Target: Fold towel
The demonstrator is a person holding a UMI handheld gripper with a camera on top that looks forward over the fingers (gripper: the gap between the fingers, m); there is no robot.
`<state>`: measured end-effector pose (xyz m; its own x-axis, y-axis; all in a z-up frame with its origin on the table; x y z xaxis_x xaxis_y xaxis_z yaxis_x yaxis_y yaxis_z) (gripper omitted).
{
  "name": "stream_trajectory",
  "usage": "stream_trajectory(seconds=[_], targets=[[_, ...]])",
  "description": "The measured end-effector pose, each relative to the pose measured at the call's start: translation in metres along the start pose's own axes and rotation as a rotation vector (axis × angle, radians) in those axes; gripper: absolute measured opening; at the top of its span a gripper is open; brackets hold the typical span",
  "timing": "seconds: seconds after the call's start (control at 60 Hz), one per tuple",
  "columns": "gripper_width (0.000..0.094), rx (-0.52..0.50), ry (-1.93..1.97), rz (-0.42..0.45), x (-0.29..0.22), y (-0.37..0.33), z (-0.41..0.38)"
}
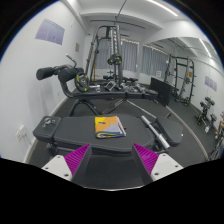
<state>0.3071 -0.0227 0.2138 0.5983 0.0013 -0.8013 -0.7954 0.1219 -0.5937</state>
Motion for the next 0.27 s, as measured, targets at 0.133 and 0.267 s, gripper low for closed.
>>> stream_trajectory(seconds=[0.133, 0.267], targets=[[0.0856, -0.017, -0.008, 0.0, 0.006, -0.012, -0.008], [0.0854, -0.003, -0.031, 0.014, 0.003, -0.018, -0.009]])
Point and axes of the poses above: the point between the fingertips, and its own axes, seen from behind it with the camera up: z to the right, x down, y forward, the way the camera looks, the point moved 3 cm from there along -y, backward, against the way the camera looks, and after that the axes turned 6 degrees about -z, right-handed, at the moved point
